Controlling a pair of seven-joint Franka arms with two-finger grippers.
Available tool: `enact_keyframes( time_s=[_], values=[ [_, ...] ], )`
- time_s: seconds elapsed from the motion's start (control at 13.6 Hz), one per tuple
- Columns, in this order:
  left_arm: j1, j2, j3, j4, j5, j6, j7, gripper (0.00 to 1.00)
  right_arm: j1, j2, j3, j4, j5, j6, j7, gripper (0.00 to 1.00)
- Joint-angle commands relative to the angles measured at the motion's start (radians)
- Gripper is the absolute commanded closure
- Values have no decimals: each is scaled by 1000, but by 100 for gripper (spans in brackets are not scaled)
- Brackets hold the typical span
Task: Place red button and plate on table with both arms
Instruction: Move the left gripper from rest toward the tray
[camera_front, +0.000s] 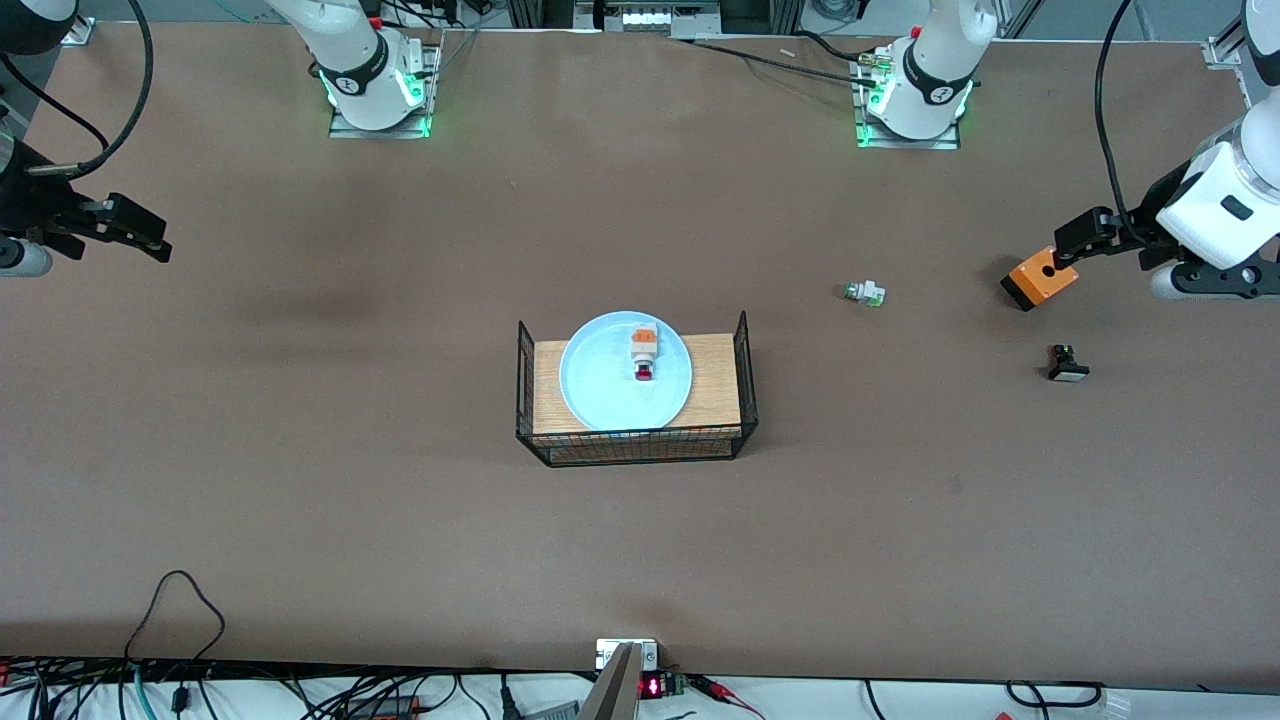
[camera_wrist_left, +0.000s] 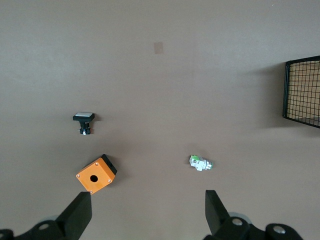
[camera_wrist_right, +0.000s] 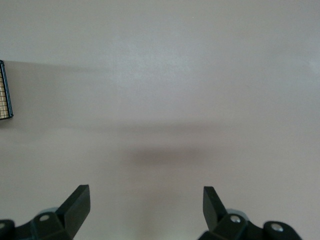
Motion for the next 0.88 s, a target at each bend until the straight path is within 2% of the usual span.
enact_keyframes(
  time_s=[0.0, 0.44, 0.66, 0.81],
  values=[
    [-7, -7, 5, 12, 25, -16, 24, 0, -7, 7, 3, 19, 3, -3, -12, 0],
    [-7, 2, 1, 32, 22, -19, 15, 0, -6, 7, 3, 19, 6, -8, -17, 0],
    [-25, 5, -10, 35, 12, -60, 15, 0, -6, 7, 3, 19, 13, -13, -15, 0],
    [-34, 5, -37, 37, -13, -62, 10, 0, -4, 7, 3, 19, 16, -7, -15, 0]
  ],
)
